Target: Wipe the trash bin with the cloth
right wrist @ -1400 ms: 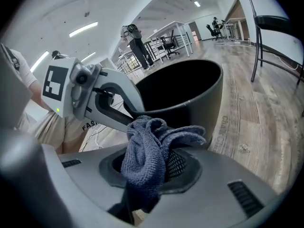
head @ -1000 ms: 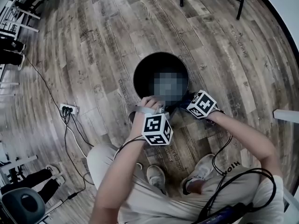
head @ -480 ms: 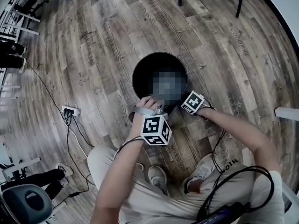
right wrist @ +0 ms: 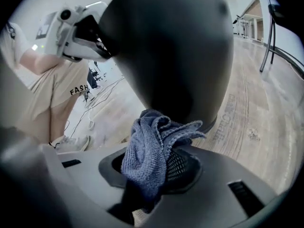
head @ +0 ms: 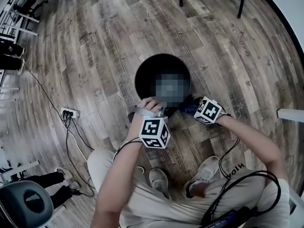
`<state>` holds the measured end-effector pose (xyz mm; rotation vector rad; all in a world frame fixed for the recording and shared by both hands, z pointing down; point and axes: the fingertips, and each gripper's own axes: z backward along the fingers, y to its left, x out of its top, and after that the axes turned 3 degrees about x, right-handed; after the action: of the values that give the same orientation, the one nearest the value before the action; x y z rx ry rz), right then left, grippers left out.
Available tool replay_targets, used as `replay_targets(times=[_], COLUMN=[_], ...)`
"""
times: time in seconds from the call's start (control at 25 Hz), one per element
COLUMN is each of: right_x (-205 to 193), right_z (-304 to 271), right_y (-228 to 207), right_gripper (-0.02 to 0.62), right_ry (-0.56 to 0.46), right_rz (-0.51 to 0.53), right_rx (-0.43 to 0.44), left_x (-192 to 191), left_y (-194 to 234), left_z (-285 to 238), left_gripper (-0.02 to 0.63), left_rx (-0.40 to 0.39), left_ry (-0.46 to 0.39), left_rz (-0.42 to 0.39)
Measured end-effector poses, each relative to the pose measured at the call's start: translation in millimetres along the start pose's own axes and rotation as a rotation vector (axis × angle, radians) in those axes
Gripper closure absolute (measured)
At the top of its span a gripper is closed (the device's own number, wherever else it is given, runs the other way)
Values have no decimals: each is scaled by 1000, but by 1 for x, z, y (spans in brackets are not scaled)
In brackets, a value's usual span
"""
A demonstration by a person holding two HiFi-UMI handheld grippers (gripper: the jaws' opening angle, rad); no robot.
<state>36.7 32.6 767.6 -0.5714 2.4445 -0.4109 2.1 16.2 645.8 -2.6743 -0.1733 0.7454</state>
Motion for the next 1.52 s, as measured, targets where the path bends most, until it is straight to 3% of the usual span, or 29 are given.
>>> replay_targets(times=[0.28, 0.44, 0.56, 0.68, 0.84, 1.08, 1.52], right_x=[30, 47, 60, 73, 86, 87, 52], right_z=[46, 66, 84, 103, 115, 92, 20], right_y=[34, 52, 62, 65, 59, 50, 28], right_gripper=[485, 485, 485, 485, 485, 485, 485], right_ry=[-19, -43, -64, -73, -70, -64, 26], right_rz=[14, -21, -47, -63, -78, -69, -6], right_rx=[50, 86, 118, 115, 70, 47, 33], left_x=[-9, -29, -31, -16, -4, -5, -6], left_y=[-15, -20, -23, -15, -9, -11, -13], left_z=[12, 18, 21, 27, 23, 14, 13], left_gripper=[533, 533, 525, 525, 523, 535, 541], left_rx=[-66, -95, -116, -102, -68, -72, -76], left_ry=[18, 94, 97, 23, -4, -15, -17], left_rz=[-106, -135, -97, -11, 0, 57, 44])
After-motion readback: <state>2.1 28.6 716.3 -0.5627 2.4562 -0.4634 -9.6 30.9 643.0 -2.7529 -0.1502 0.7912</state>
